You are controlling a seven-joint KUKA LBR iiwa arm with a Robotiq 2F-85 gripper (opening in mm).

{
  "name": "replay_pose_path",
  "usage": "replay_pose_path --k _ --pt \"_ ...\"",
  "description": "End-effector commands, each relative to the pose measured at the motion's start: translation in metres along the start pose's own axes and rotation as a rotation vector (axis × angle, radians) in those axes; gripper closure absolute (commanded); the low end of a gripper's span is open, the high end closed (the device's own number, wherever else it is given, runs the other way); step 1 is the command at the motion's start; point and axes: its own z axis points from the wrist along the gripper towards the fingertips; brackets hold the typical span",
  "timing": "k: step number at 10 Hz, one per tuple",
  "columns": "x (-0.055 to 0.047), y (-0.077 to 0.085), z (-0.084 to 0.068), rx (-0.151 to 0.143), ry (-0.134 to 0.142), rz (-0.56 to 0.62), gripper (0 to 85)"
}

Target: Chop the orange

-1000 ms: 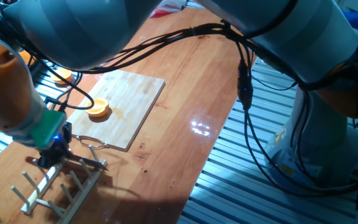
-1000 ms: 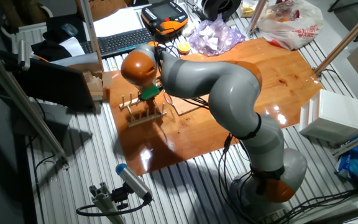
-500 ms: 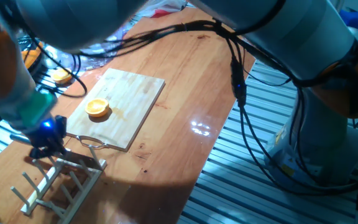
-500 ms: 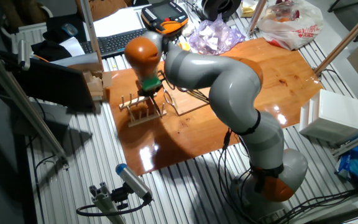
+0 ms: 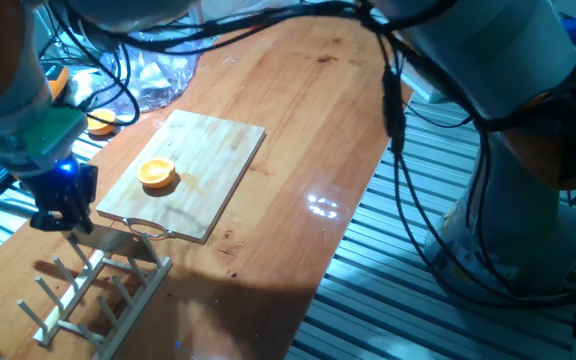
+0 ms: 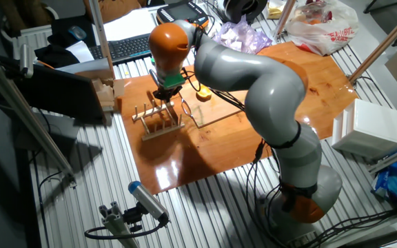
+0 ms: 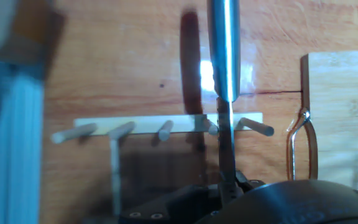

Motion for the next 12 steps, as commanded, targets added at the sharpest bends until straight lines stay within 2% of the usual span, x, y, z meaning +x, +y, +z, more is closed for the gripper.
replay_pose_path --k 1,3,5,6,9,11,12 --pt "0.002 0.0 -0.003 -0.002 0.0 0.004 85.0" --pt "0.002 -0.006 -0.015 -0.008 -0.001 0.015 85.0" --pt "0.004 -0.018 -0.033 -0.011 -0.009 0.006 85.0" --pt "0.004 -0.021 -0.036 -0.01 -0.012 0.006 85.0" --pt "0.003 -0.037 -0.038 0.001 -0.023 0.015 85.0" --pt "0.001 -0.046 -0.034 -0.006 -0.024 0.009 85.0" --pt "0.0 -0.049 -0.033 -0.005 -0.036 0.006 85.0"
